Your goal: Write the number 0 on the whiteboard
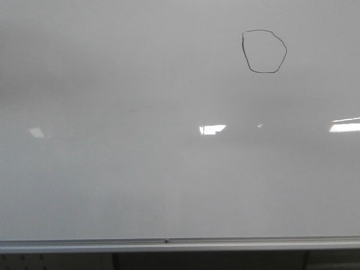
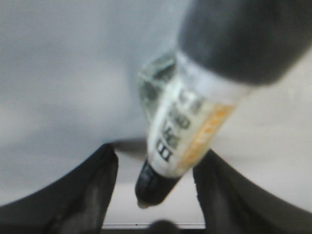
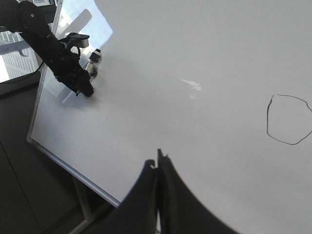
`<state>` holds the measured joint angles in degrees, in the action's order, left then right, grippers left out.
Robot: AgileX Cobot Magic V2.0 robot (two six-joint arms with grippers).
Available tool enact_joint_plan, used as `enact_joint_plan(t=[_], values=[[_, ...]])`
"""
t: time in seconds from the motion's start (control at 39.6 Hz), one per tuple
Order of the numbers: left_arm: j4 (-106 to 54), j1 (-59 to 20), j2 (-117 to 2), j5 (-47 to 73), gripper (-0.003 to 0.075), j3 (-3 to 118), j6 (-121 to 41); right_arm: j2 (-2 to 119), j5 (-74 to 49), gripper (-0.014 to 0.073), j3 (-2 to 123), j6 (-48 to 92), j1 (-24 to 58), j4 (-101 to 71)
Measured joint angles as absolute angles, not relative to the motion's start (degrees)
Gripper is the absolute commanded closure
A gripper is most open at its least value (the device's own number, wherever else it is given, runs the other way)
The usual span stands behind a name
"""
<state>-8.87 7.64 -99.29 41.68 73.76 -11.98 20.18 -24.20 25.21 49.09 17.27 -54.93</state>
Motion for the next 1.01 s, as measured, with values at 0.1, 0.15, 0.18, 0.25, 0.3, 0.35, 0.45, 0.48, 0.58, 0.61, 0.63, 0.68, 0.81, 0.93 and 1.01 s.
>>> enact_joint_plan(t=[0.1,0.15,0.18,0.25,0.3,0.35,0.45,0.48,0.58,0.61,0.63,0.68,0.81,0.93,1.01], values=[[-8.9,7.6,-99.4,42.2,0.0106,73.8,-11.8,20.2,-24.2,0.0662,25.2,49.1,17.3,-54.9],[-8.9,7.6,-99.6,42.4,0.0092,73.8,-11.7,20.2,-24.2,0.0662,25.2,49.1,17.3,-54.9],[-8.9,7.6,-99.6,42.6,0.0091,73.8,-11.7,20.2,-24.2,0.0662,25.2,49.1,17.3,-54.9],[-9.0,7.6,-99.6,42.9,0.0092,73.8,-11.7,20.2,-24.2,0.0662,25.2,49.1,17.3,-54.9],[-8.6,7.6,-99.4,43.2,0.0092,73.8,-11.7,20.2,-24.2,0.0662,25.2,49.1,17.3,-54.9],[-7.9,7.6,-98.8,43.3,0.0092,73.8,-11.7,20.2,-24.2,0.0662,25.2,49.1,17.3,-54.9],[-6.1,7.6,-95.9,45.4,0.0092,73.8,-11.7,20.2,-24.2,0.0662,25.2,49.1,17.3,-54.9],[-6.0,7.6,-95.1,45.9,0.0092,73.9,-11.7,20.2,-24.2,0.0662,25.2,49.1,17.3,-54.9],[-5.8,7.5,-90.4,48.6,0.0095,73.9,-11.7,20.2,-24.2,0.0662,25.2,49.1,17.3,-54.9],[-5.8,7.5,-89.5,49.2,0.0105,73.9,-11.7,20.2,-24.2,0.0662,25.2,49.1,17.3,-54.9],[-6.1,7.5,-88.2,49.9,0.0117,73.9,-11.7,20.2,-24.2,0.0662,25.2,49.1,17.3,-54.9],[-6.7,7.5,-86.0,51.1,0.0168,73.9,-11.7,20.2,-24.2,0.0662,25.2,49.1,17.3,-54.9],[-8.7,7.5,-80.8,53.3,0.0349,73.8,-11.7,20.2,-24.2,0.0662,25.2,49.1,17.3,-54.9],[-10.4,7.5,-75.6,53.9,0.0551,71.6,-11.7,20.2,-24.2,0.0662,25.2,49.1,17.3,-54.9],[-11.7,7.5,-72.6,54.2,0.0641,69.5,-11.7,20.2,-24.2,0.0662,25.2,49.1,17.3,-54.9]])
